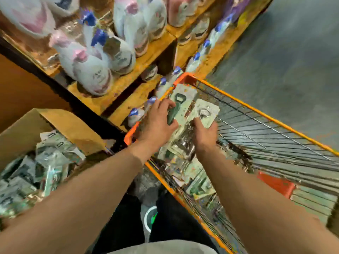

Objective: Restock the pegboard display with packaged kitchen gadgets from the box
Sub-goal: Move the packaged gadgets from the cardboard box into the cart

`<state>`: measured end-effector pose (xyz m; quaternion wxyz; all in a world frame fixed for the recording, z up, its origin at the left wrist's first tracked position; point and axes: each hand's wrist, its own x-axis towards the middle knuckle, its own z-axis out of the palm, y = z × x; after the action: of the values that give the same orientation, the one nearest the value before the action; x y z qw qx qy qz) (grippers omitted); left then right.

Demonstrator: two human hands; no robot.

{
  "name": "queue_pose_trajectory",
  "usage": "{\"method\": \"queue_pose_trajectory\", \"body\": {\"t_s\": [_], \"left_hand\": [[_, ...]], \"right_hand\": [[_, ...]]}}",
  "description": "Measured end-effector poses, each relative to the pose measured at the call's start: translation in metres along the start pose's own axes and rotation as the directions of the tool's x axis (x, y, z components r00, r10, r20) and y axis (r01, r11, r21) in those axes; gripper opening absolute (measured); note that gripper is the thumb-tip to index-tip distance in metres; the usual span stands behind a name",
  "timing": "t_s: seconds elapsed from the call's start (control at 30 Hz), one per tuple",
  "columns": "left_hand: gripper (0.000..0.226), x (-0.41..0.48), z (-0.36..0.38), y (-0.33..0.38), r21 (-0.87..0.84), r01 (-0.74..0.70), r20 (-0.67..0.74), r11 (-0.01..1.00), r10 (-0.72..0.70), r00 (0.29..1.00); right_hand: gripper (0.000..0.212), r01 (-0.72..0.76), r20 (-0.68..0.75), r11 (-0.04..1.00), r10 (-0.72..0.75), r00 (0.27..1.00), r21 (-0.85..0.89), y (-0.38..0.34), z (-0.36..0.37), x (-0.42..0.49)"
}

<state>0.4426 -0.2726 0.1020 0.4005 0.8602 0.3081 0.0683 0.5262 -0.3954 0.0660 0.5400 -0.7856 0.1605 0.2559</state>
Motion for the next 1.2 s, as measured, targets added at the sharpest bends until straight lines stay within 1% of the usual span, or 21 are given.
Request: {"method": "queue_pose_trajectory", "body": {"t_s": [0.03,0.07,0.1,0.2,0.23,0.3,0.33,0.4,0.43,0.5,0.53,0.6,0.63,0.73,0.8,0.87,0.93,1.03,1.07,1.13,1.2], "left_hand": [[0.045,0.0,0.024,0.002,0.026,-0.009,0.061,1.0,0.007,0.998],[0.045,0.006,0.064,0.001,0.074,-0.001,0.146,0.997,-0.01,0.989],[0.045,0.005,0.08,-0.006,0.115,0.019,0.186,0.993,-0.04,0.982],[0.046,0.003,0.116,-0.038,0.227,0.09,0.269,0.97,-0.152,0.951],[0.048,0.003,0.13,-0.047,0.264,0.107,0.306,0.959,-0.188,0.933],[0.051,0.001,0.148,-0.062,0.286,0.111,0.373,0.952,-0.217,0.902],[0.051,0.001,0.151,-0.065,0.285,0.12,0.406,0.951,-0.233,0.884],[0.052,0.002,0.157,-0.068,0.275,0.157,0.465,0.949,-0.274,0.842],[0.053,0.003,0.157,-0.066,0.268,0.168,0.476,0.949,-0.282,0.833],[0.05,0.004,0.153,-0.06,0.256,0.155,0.462,0.954,-0.262,0.847],[0.047,0.004,0.147,-0.055,0.243,0.133,0.436,0.961,-0.231,0.87],[0.04,0.006,0.122,-0.045,0.203,0.096,0.356,0.974,-0.165,0.92],[0.036,0.008,0.113,-0.04,0.176,0.077,0.316,0.981,-0.13,0.94],[0.025,0.013,0.07,-0.032,0.074,0.073,0.159,0.995,-0.084,0.984],[0.021,0.015,0.032,-0.035,0.038,0.092,0.002,0.995,-0.092,0.996],[0.019,0.012,-0.015,-0.047,-0.01,0.154,-0.141,0.988,-0.154,0.978],[0.018,0.003,-0.057,-0.07,-0.044,0.218,-0.241,0.975,-0.222,0.945],[0.016,-0.024,-0.115,-0.114,-0.105,0.294,-0.312,0.95,-0.313,0.897],[0.014,-0.033,-0.128,-0.131,-0.119,0.318,-0.318,0.941,-0.339,0.885],[0.014,-0.061,-0.154,-0.17,-0.149,0.398,-0.339,0.905,-0.425,0.839],[0.015,-0.097,-0.177,-0.215,-0.217,0.491,-0.367,0.844,-0.537,0.76]], "right_hand": [[0.081,-0.07,0.001,0.998,0.07,0.998,-0.007,0.018,-0.014,0.017],[0.083,-0.155,0.005,0.988,0.155,0.988,0.002,0.042,-0.033,0.039],[0.084,-0.195,0.007,0.981,0.195,0.981,-0.001,0.055,-0.043,0.044],[0.099,-0.308,0.008,0.95,0.309,0.951,-0.05,0.095,-0.059,0.053],[0.1,-0.345,0.014,0.937,0.346,0.938,-0.053,0.111,-0.064,0.06],[0.097,-0.403,0.003,0.912,0.404,0.915,-0.076,0.14,-0.067,0.069],[0.096,-0.419,-0.001,0.9,0.422,0.907,-0.116,0.145,-0.068,0.069],[0.091,-0.425,-0.051,0.882,0.424,0.904,-0.202,0.146,-0.066,0.069],[0.084,-0.421,-0.103,0.875,0.408,0.907,-0.238,0.146,-0.066,0.07],[0.066,-0.379,-0.14,0.883,0.353,0.925,-0.277,0.138,-0.064,0.069],[0.055,-0.339,-0.122,0.893,0.317,0.941,-0.294,0.132,-0.062,0.067],[0.033,-0.214,-0.044,0.923,0.212,0.976,-0.32,0.106,-0.054,0.056],[0.026,-0.157,-0.017,0.934,0.16,0.987,-0.321,0.096,-0.048,0.052],[0.012,0.001,0.069,0.956,0.02,0.997,-0.294,0.054,-0.017,0.026],[0.012,0.105,0.127,0.95,-0.07,0.989,-0.294,0.03,0.015,0.0],[0.017,0.213,0.212,0.929,-0.153,0.965,-0.303,0.011,0.056,-0.032],[0.019,0.332,0.282,0.886,-0.245,0.928,-0.323,-0.001,0.094,-0.063],[0.018,0.459,0.398,0.828,-0.322,0.859,-0.322,-0.001,0.151,-0.108],[0.018,0.493,0.432,0.804,-0.336,0.837,-0.331,0.002,0.165,-0.121],[0.017,0.548,0.515,0.766,-0.337,0.788,-0.337,0.014,0.197,-0.152],[0.016,0.62,0.621,0.697,-0.318,0.717,-0.359,0.035,0.233,-0.182]]}}
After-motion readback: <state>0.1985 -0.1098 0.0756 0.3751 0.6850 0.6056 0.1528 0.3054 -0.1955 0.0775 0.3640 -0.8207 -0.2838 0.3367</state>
